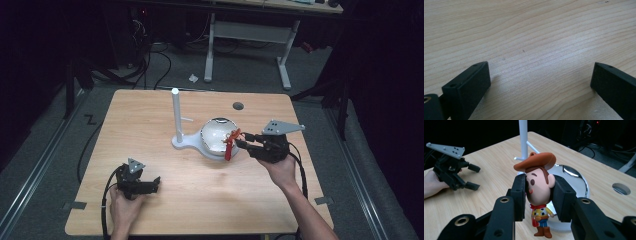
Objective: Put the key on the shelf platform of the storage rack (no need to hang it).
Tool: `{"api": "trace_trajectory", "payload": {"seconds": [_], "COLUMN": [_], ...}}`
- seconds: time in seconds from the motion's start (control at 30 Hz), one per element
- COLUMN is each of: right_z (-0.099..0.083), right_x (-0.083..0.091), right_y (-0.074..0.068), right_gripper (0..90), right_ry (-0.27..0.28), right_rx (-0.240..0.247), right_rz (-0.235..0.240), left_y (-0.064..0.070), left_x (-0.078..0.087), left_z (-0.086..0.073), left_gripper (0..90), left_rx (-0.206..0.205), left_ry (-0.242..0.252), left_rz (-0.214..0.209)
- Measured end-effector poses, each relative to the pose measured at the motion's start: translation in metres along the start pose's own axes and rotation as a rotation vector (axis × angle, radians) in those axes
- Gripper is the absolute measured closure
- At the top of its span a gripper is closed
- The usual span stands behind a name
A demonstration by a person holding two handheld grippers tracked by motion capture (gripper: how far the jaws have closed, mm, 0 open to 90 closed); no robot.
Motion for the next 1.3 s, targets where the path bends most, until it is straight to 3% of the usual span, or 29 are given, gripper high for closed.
{"api": "trace_trajectory", "payload": {"seconds": [0.3,0.6,1.3], "right_z": [0.022,0.029,0.008], "right_x": [-0.01,-0.021,-0.064], "right_y": [0.005,0.013,0.024], "right_gripper": [66.0,66.0,65.8], "right_ry": [0.012,0.023,-0.085], "right_rx": [0.021,0.012,-0.018], "right_rz": [-0.014,-0.036,-0.044], "left_y": [0.0,0.0,0.0], "left_x": [0.0,0.0,0.0], "left_z": [0.0,0.0,0.0], "left_gripper": [2.9,2.9,3.0], "left_rx": [0.0,0.0,0.0], "left_ry": [0.0,0.0,0.0], "left_rz": [0.0,0.0,0.001]}}
Point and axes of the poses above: each handheld gripper's, and its own axes: x roughly backward along the jaws, z roughly out of its top, y roughly to its right, the point moved 3 cm from there along -x, roughly forward along the jaws, and after that the axes turned 4 degrees about y, right-handed, at the moved point
